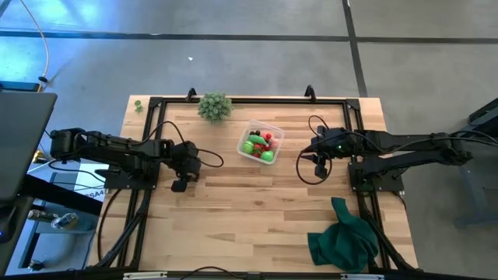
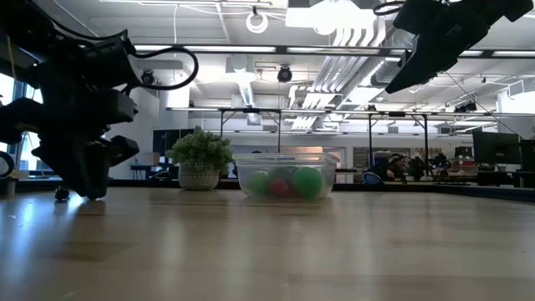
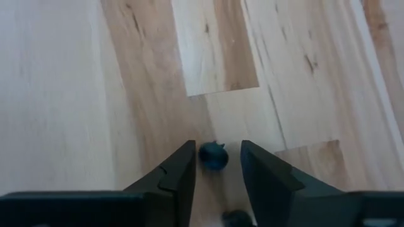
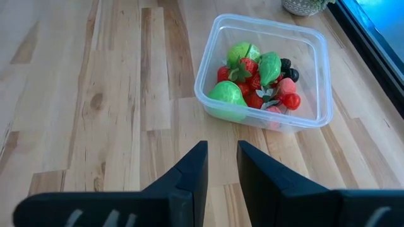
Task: Pick and placing Produce into tupperware
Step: Put the blueberry into the transparent container
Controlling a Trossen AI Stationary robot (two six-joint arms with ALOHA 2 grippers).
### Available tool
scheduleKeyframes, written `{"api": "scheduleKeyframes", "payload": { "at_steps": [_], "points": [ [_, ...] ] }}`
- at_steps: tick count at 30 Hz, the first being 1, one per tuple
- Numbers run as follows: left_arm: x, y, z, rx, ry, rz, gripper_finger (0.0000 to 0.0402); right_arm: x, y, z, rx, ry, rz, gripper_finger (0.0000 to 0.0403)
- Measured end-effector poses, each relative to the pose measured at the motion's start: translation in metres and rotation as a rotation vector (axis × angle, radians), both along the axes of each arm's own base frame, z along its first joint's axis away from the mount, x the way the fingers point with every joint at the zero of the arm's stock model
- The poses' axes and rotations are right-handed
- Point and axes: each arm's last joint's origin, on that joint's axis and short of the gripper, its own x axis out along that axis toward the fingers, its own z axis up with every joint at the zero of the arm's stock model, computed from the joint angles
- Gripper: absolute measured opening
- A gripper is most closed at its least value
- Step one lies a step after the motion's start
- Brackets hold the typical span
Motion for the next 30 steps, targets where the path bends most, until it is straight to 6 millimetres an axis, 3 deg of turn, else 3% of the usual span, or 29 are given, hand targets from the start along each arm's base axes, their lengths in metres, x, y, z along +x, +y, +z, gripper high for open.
{"api": "scheduleKeyframes", "payload": {
  "at_steps": [6,16,30],
  "points": [
    [0.0001,-0.0005,0.0001,-0.011,-0.006,-0.015,0.0089,0.0000,0.0000,0.0000,0.000,0.000,0.000,0.0075],
    [-0.0006,-0.0007,-0.0002,-0.011,0.002,-0.017,0.0091,0.0000,0.0000,0.0000,0.000,0.000,0.000,0.0075],
    [-0.0024,-0.0005,-0.0010,-0.010,0.030,0.016,0.0060,0.0000,0.0000,-0.0001,0.000,0.001,-0.001,0.0075]
  ]
}}
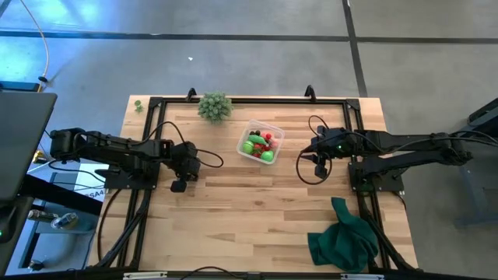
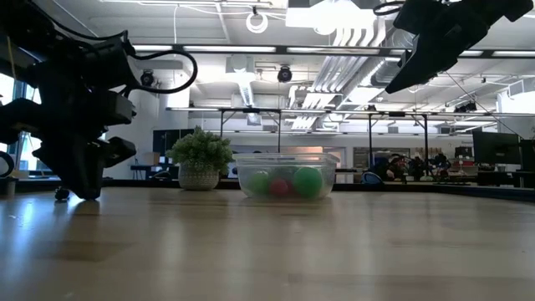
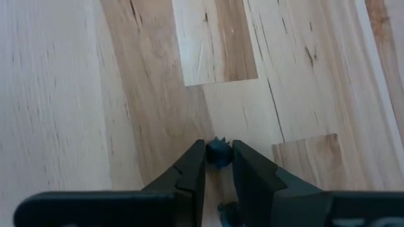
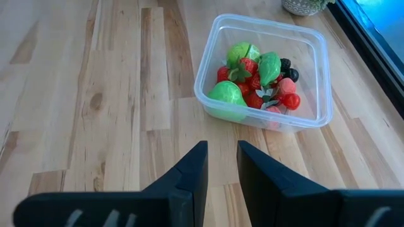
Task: Pick and placing Produce into tupperware
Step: Put the blueberry into the transparent container
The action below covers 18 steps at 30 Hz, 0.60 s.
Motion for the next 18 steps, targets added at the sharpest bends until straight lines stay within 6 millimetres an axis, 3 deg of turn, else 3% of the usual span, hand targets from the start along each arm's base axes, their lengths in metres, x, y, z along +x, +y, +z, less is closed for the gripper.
{"api": "scheduleKeyframes", "payload": {
  "at_steps": [10,18],
  "points": [
    [0.001,0.000,0.000,-0.008,-0.014,0.005,0.0059,0.000,0.000,0.000,0.000,0.000,0.000,0.0075],
    [0.014,0.003,0.012,-0.050,-0.141,0.028,0.0058,0.000,0.000,0.000,-0.002,0.000,-0.004,0.0075]
  ]
}}
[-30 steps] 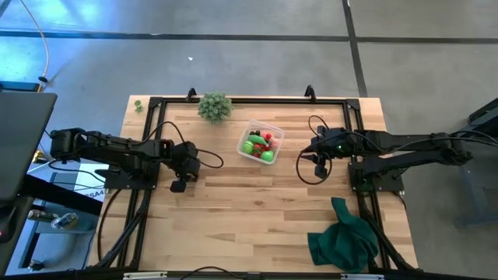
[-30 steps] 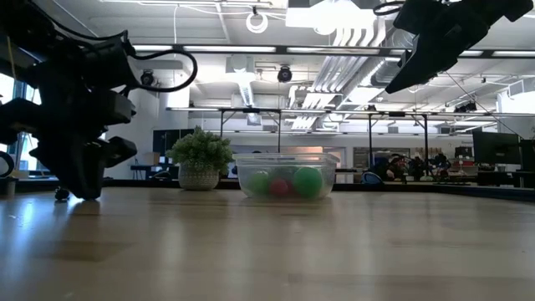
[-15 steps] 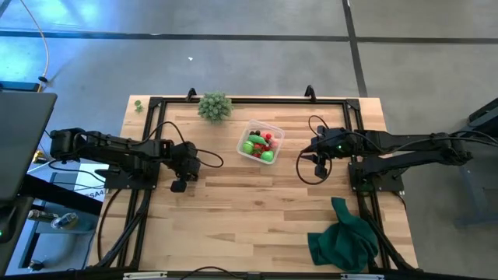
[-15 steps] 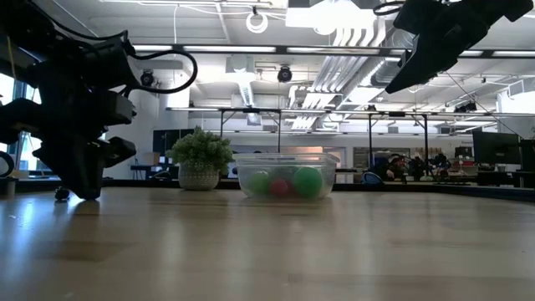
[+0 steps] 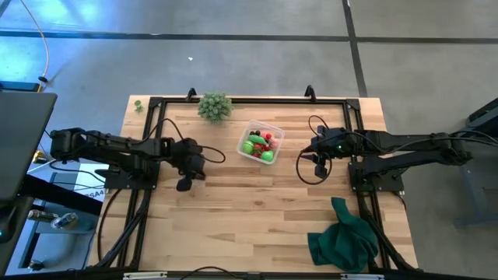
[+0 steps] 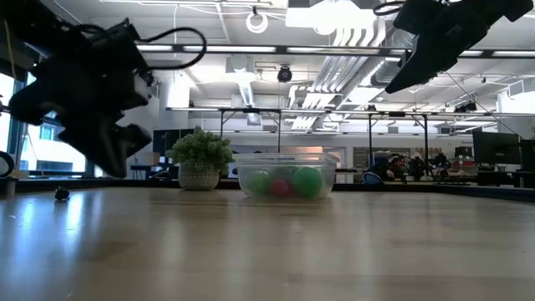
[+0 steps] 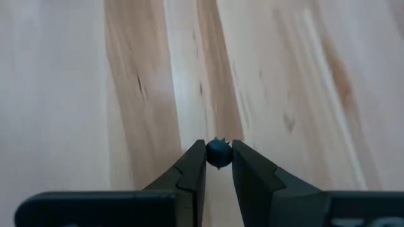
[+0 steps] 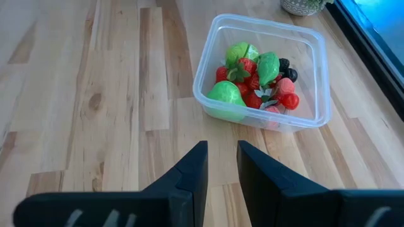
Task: Pick and placing Produce into tupperware
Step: Put the blueberry into the transparent container
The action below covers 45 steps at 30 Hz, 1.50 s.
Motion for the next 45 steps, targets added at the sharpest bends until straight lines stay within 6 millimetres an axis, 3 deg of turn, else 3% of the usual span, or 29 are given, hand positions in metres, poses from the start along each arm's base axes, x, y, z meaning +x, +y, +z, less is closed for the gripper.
{"api": "scheduleKeyframes", "payload": {
  "at_steps": [7,12,20,23,25,28,32,38,45],
  "points": [
    [0.028,0.009,0.044,0.047,-0.159,-0.001,0.0058,0.000,0.000,0.000,0.001,0.000,0.001,0.0075],
    [0.054,0.018,0.103,0.157,-0.371,-0.004,0.0058,0.000,0.000,0.000,0.001,0.000,0.001,0.0075],
    [0.075,0.030,0.211,0.529,-0.629,0.054,0.0058,0.000,0.000,0.000,0.001,0.000,0.002,0.0075],
    [0.084,0.039,0.238,0.621,-0.671,0.047,0.0058,0.000,0.000,0.000,0.002,0.000,0.003,0.0075],
    [0.094,0.049,0.245,0.626,-0.656,0.040,0.0058,0.000,0.000,0.000,0.005,-0.001,0.006,0.0075],
    [0.115,0.070,0.240,0.583,-0.588,0.019,0.0058,0.000,0.000,0.000,0.005,-0.001,0.006,0.0075],
    [0.144,0.100,0.217,0.551,-0.428,0.000,0.0058,0.000,0.000,0.000,0.004,-0.001,0.006,0.0075],
    [0.183,0.130,0.155,0.475,-0.182,-0.077,0.0058,0.000,0.000,0.000,0.003,-0.001,0.004,0.0075],
    [0.205,0.135,0.088,0.352,0.018,-0.151,0.0058,0.000,0.000,0.000,0.003,0.000,0.004,0.0075]
  ]
}}
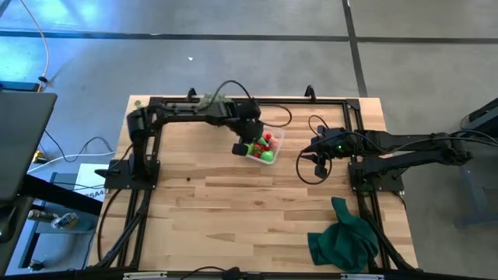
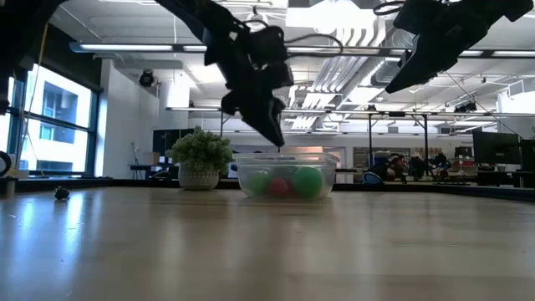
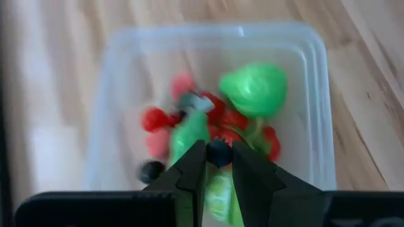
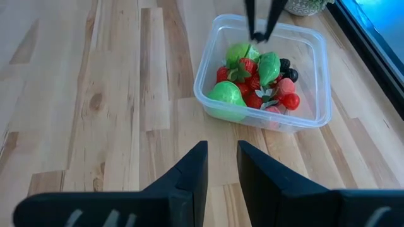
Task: Pick and placing Produce into tupperware
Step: Put the blueberry into the transparent container
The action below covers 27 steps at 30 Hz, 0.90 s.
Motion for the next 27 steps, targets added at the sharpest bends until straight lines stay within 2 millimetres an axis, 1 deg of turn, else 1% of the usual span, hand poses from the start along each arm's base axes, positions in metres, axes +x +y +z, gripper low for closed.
{"api": "scheduleKeyframes", "payload": {
  "at_steps": [3,6,11,20,23,27],
  "points": [
    [0.002,-0.002,-0.017,-0.031,0.067,-0.011,0.0058,0.000,0.000,0.000,0.000,0.000,-0.001,0.0075],
    [0.005,-0.005,-0.027,-0.051,0.104,-0.023,0.0058,0.000,0.000,0.000,0.000,0.000,0.000,0.0075],
    [0.006,-0.007,-0.031,-0.049,0.122,-0.032,0.0058,0.000,0.000,0.000,0.000,0.000,-0.001,0.0075],
    [0.005,-0.007,-0.032,-0.051,0.129,-0.029,0.0061,0.000,0.000,0.000,0.000,0.000,-0.001,0.0075],
    [0.005,-0.008,-0.032,-0.061,0.126,-0.027,0.0079,0.000,0.000,0.000,0.000,0.000,-0.001,0.0075],
    [0.005,-0.008,-0.032,-0.065,0.125,-0.024,0.0112,0.000,0.000,0.000,0.000,0.000,-0.001,0.0075]
  ]
}}
